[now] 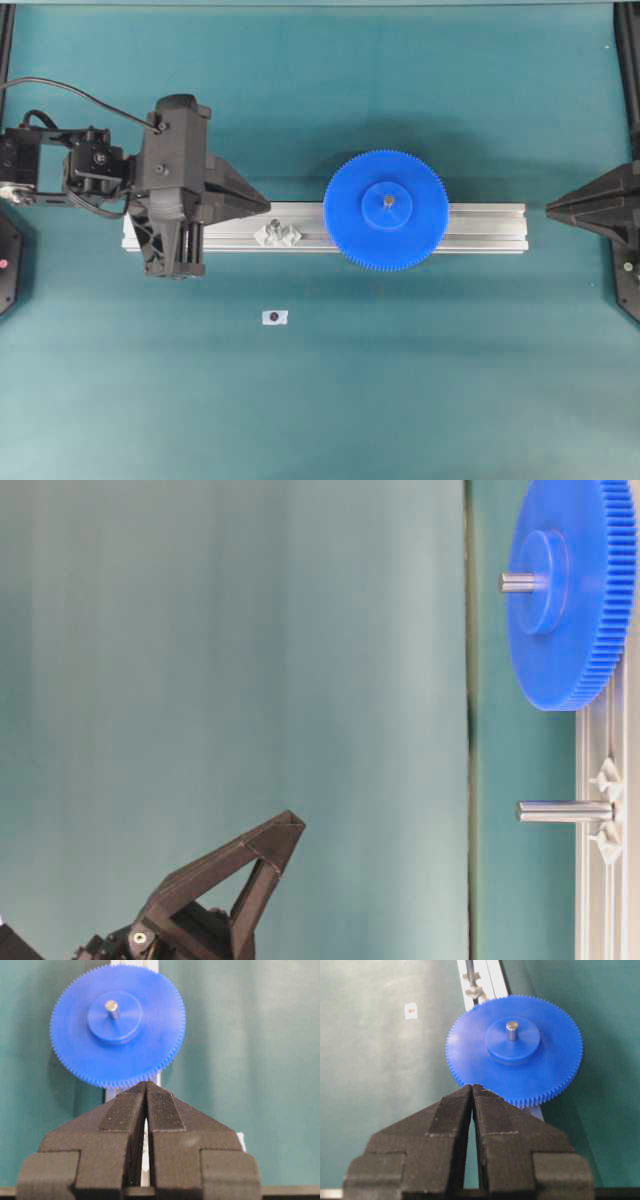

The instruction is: Insert the large gear onto the shaft.

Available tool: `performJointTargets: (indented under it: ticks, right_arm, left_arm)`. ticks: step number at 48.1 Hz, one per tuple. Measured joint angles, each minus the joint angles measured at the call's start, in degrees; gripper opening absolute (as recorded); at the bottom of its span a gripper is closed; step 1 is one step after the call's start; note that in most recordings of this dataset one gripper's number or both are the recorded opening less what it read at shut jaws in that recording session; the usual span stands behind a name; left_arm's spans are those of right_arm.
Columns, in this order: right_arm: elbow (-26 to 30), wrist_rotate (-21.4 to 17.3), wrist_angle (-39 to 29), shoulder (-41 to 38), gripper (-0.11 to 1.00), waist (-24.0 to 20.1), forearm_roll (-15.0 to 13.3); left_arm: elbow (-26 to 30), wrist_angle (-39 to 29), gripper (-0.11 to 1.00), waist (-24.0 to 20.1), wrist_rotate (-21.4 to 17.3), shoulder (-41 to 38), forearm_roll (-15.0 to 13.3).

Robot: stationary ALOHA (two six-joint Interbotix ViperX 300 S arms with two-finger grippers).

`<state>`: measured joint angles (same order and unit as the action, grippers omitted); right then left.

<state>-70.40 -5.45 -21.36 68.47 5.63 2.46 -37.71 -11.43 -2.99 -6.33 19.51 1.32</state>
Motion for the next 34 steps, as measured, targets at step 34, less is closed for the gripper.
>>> performJointTargets:
  ticks: [34]
  right_arm:
    - [-0.1, 0.0, 0.1, 0.0, 0.12, 0.0, 0.0]
  left_arm:
    - [0.0, 0.4, 0.01, 0.1, 0.0, -0.9, 0.0]
